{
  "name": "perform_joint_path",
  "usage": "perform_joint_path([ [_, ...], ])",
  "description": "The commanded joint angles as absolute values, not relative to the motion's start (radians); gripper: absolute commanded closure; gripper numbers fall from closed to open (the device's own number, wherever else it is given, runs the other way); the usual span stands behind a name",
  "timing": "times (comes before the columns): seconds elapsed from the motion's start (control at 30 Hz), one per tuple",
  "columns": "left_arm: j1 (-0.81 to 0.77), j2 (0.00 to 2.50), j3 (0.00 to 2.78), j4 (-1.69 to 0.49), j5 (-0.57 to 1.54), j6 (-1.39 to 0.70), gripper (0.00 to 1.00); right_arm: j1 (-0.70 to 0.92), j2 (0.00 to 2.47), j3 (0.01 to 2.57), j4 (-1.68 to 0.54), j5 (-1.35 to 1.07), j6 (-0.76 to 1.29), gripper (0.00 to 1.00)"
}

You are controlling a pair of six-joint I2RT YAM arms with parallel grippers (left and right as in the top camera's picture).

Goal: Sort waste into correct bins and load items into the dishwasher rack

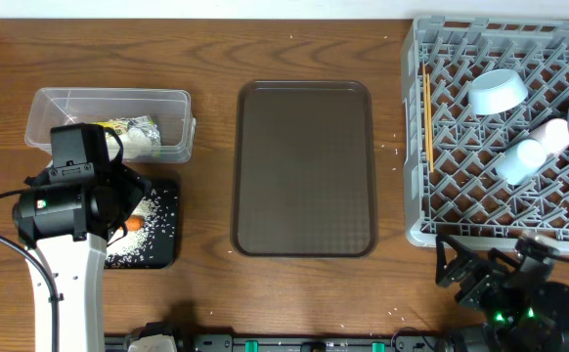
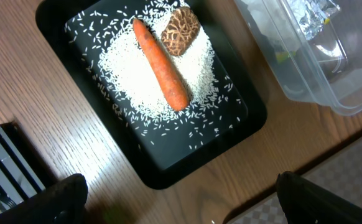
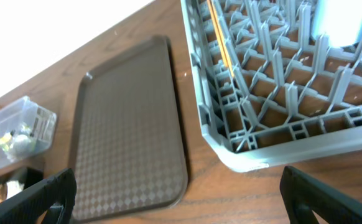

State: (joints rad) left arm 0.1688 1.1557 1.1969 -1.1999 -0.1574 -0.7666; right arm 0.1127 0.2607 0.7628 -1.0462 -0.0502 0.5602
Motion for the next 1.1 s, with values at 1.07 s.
perform_joint_path([
  [1.07, 0.174, 1.156, 1.195, -1.204, -0.169, -0.783, 0.02, 0.121, 0.243, 0.755, -1.23, 0.026, 0.572, 0.01],
])
